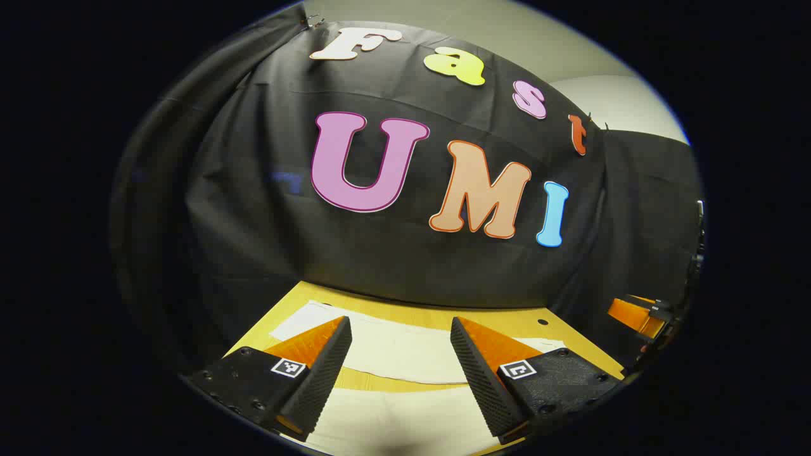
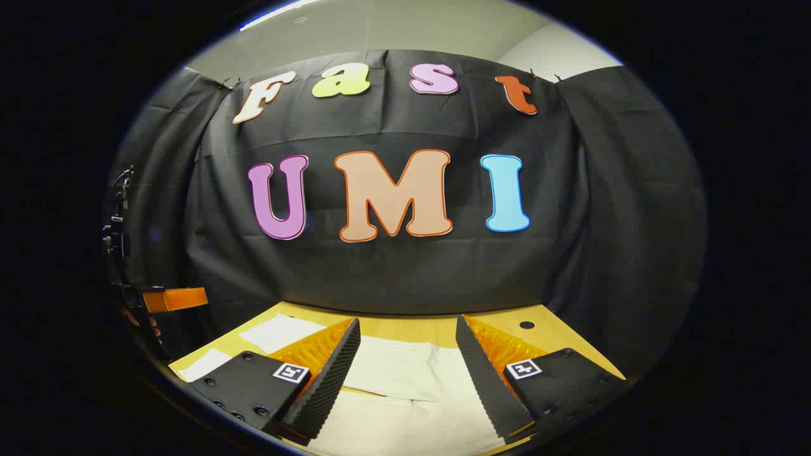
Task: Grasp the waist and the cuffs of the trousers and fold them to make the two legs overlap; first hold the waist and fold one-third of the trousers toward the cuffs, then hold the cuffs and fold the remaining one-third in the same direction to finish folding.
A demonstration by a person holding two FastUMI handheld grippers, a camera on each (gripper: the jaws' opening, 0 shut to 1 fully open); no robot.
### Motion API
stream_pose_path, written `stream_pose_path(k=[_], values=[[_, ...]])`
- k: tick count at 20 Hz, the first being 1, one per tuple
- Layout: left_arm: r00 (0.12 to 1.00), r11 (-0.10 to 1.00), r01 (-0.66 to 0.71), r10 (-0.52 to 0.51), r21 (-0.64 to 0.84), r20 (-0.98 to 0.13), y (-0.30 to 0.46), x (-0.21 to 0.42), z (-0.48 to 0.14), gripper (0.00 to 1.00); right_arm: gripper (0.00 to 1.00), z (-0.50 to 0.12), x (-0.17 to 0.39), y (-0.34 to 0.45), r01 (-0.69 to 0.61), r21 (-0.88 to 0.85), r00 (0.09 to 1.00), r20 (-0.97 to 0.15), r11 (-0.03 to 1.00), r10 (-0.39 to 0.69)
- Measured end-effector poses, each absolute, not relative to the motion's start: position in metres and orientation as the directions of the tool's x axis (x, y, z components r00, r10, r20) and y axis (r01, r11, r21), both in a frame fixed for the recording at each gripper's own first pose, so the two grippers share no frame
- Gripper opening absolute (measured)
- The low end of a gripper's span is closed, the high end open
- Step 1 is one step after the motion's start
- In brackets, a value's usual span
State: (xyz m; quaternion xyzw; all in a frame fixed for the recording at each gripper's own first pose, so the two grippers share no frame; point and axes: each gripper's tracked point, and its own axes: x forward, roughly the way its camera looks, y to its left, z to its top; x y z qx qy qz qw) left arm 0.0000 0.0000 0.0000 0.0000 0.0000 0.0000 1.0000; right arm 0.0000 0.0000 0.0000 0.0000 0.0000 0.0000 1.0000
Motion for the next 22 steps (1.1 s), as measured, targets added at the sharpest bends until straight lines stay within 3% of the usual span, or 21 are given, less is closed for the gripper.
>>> stream_pose_path(k=[8,9,13,22], values=[[1.000,0.999,0.005,-0.004,0.031,-0.008,-0.011,-0.006,-0.006,0.94,0.97,-0.002,-0.001,-0.007,-0.008,0.005,1.000,-0.006,1.000,0.008],[1.000,0.999,0.004,-0.003,0.041,-0.010,-0.011,-0.007,-0.006,0.98,0.97,-0.001,-0.001,-0.007,-0.009,0.009,1.000,-0.008,1.000,0.009],[1.000,0.999,0.009,-0.008,0.044,-0.018,-0.013,-0.011,-0.008,0.91,0.97,0.002,-0.002,-0.010,-0.010,0.011,1.000,-0.002,1.000,0.010],[0.999,1.000,-0.024,0.024,0.009,-0.037,0.002,-0.019,-0.017,0.95,0.97,-0.003,-0.001,-0.020,0.004,-0.014,1.000,-0.015,1.000,-0.004]])
